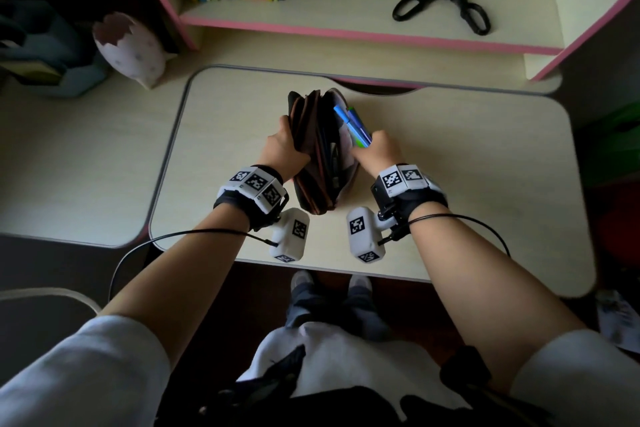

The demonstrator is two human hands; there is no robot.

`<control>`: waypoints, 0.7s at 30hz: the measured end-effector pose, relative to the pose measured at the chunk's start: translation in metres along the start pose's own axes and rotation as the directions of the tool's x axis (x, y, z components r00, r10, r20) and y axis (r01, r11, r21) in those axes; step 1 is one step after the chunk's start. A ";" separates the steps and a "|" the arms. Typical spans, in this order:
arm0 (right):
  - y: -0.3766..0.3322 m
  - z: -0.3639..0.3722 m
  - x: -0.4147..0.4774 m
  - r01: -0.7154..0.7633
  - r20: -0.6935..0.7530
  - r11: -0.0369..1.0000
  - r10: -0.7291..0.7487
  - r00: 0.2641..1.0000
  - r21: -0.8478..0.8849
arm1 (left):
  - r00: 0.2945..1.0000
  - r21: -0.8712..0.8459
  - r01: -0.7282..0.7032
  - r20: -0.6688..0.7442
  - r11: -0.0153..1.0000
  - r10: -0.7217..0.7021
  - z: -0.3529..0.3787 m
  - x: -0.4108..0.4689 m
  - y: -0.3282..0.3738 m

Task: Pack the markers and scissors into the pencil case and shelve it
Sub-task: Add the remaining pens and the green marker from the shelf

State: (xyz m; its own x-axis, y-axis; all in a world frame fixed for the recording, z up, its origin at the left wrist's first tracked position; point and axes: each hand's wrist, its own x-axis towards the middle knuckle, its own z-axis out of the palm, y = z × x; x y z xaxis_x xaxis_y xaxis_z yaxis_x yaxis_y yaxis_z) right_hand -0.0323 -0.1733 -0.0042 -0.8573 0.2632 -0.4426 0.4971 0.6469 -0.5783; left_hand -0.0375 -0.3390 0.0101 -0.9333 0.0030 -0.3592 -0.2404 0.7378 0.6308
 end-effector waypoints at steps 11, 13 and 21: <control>0.001 -0.005 -0.009 0.012 -0.081 0.985 -0.026 0.996 -0.171 | 0.986 0.135 -0.150 0.088 0.979 0.139 -0.007 0.003 -0.018; 0.000 -0.005 -0.010 0.011 -0.095 0.989 -0.025 0.995 -0.148 | 0.982 0.099 -0.163 0.108 0.982 0.153 -0.008 0.005 -0.018; -0.046 -0.026 -0.014 0.200 -0.337 0.962 -0.129 0.933 0.186 | 0.970 0.061 -0.207 0.146 0.976 0.196 -0.007 0.010 -0.017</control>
State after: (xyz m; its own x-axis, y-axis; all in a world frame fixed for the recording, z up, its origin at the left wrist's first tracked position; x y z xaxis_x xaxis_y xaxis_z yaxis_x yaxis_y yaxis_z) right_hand -0.0464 -0.1876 0.0466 -0.9087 0.4034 -0.1070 0.3315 0.5419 -0.7723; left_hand -0.0442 -0.3558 0.0010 -0.9132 0.2461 -0.3249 -0.0254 0.7612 0.6480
